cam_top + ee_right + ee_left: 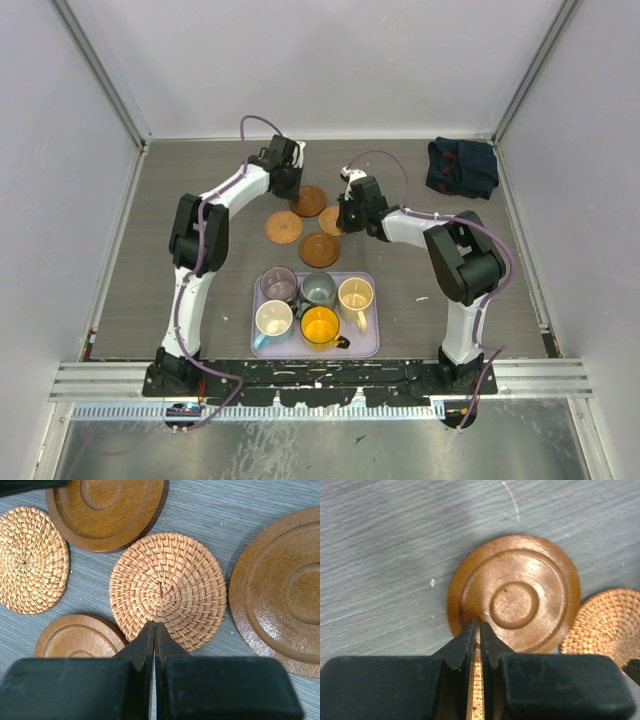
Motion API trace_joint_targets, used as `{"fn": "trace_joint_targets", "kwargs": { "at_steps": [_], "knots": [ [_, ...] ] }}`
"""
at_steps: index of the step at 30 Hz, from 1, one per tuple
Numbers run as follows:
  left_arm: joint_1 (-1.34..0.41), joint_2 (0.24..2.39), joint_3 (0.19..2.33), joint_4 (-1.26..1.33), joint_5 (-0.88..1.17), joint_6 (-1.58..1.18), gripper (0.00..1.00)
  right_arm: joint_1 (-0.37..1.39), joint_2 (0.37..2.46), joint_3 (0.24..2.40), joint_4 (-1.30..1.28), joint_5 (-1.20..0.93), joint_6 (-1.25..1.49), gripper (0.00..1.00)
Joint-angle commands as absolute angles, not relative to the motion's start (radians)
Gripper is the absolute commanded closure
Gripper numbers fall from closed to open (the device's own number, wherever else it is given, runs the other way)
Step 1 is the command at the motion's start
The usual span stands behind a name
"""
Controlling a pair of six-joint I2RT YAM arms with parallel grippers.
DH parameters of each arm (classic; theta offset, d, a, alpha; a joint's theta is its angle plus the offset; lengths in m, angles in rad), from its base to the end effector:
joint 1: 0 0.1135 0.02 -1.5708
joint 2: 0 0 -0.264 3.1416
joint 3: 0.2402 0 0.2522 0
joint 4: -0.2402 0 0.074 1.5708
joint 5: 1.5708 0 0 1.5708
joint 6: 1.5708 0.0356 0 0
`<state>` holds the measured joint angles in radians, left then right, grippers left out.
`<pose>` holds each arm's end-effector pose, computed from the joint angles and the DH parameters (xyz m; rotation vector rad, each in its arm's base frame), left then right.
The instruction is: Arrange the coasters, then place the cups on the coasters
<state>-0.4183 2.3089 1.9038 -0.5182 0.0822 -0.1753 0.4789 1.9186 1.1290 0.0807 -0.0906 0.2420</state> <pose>0.4671 -0.2108 0.1801 0.3405 2.5010 -0.3469 0.3608 0.1909 0.1587 -0.3225 2.3001 0.4750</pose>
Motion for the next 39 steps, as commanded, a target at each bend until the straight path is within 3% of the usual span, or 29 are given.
{"fn": "trace_joint_targets", "kwargs": {
  "at_steps": [1, 6, 11, 18, 23, 39],
  "knots": [
    [-0.375, 2.361, 2.012, -0.639, 0.037, -0.177, 0.91, 0.485, 1.889, 1.149, 0.106, -0.084, 0.249, 0.99],
    [-0.344, 2.370, 2.020, -0.611, 0.109, -0.189, 0.92, 0.485, 1.890, 1.154, 0.104, -0.064, 0.244, 0.99],
    [-0.345, 2.282, 1.887, -0.415, 0.235, -0.223, 0.92, 0.485, 1.883, 1.164, 0.101, -0.028, 0.230, 0.99],
    [-0.347, 2.179, 1.783, -0.236, 0.288, -0.234, 0.89, 0.469, 1.839, 1.181, 0.102, 0.154, 0.208, 0.99],
    [-0.352, 2.192, 1.796, -0.274, 0.339, -0.240, 0.90, 0.428, 1.835, 1.197, 0.090, 0.244, 0.229, 0.99],
    [-0.359, 2.314, 1.952, -0.456, 0.310, -0.198, 0.90, 0.312, 1.902, 1.196, 0.073, 0.198, 0.260, 0.99]
  ]
}}
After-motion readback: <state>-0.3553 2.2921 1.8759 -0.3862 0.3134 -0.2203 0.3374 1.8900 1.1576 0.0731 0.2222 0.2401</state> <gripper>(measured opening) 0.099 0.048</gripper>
